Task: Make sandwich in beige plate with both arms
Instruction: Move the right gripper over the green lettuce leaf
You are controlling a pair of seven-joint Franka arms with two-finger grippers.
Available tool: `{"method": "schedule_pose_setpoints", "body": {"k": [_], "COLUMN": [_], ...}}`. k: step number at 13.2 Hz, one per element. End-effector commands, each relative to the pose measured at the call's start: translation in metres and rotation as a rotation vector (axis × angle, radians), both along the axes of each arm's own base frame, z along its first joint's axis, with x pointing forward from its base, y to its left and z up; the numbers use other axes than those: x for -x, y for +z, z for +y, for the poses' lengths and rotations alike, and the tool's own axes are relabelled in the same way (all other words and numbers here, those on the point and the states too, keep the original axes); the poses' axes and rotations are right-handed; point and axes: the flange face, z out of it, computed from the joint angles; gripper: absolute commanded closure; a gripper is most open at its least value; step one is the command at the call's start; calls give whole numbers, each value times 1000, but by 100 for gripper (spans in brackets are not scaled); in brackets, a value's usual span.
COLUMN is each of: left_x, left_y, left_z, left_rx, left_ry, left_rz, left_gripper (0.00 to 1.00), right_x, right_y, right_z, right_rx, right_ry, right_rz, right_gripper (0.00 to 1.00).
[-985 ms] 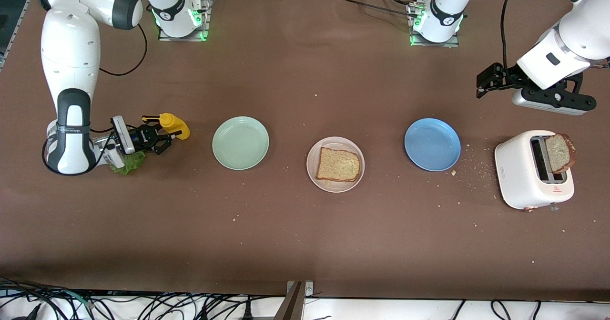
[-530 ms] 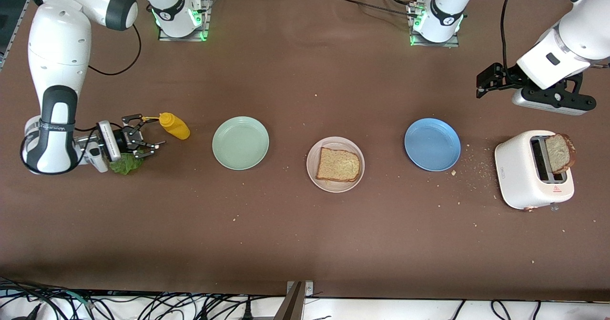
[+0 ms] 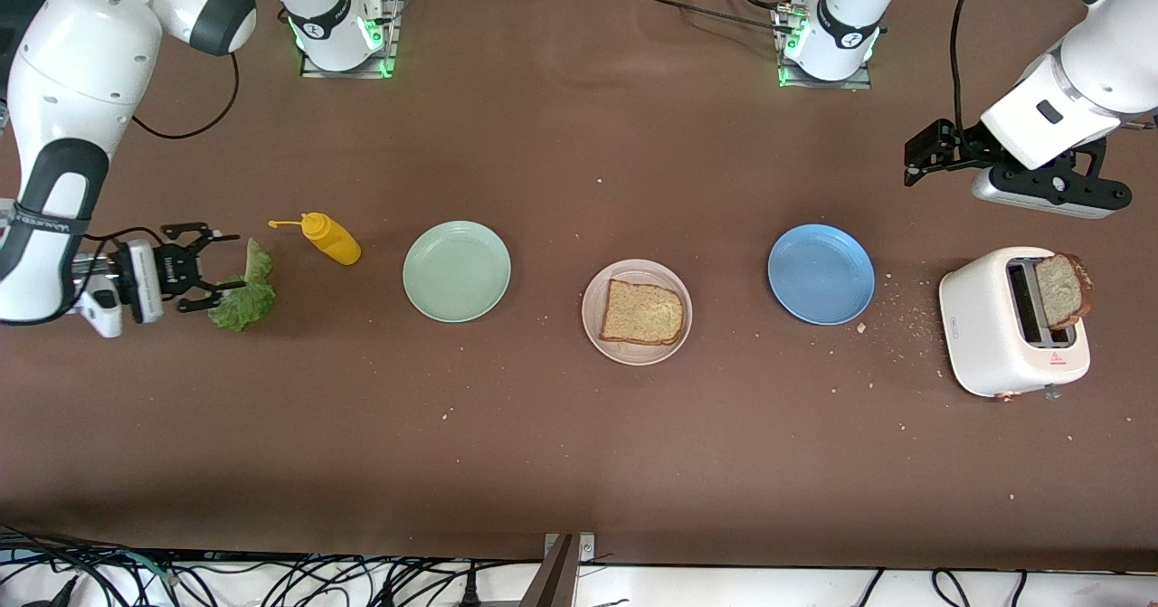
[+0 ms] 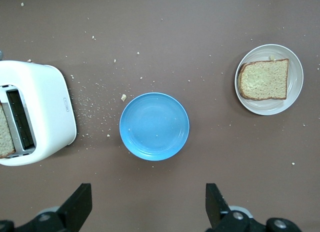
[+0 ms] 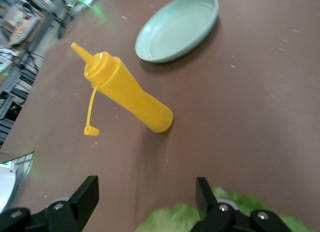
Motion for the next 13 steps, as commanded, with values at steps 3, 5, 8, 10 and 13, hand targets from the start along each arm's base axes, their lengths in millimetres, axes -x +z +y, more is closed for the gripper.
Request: {"method": "schedule_pose_setpoints", "body": {"k": [3,5,8,10,13], "left_x": [-1,-1,-1,-1,-1], "left_y": [5,5,5,5,5], "left_z": [-2,-3,-3,-3,-3], "left_rx": [13,13,13,13,13], "left_ry": [0,-2,-2,-2,-2], "left_rz": [10,10,10,10,10], "left_gripper": [0,0,0,0,0], "right_x": [-26,-34,-47,-50,-56], "right_y": [137,161,171,174,173], "right_z": [54,71,100,118,153], "right_rx": [427,418,392,402,482], "right_ry": [-186,-212,-198,-219,-348], "right_rz": [-25,-92,-123,-110,-46], "right_gripper": [3,2,2,2,2]}}
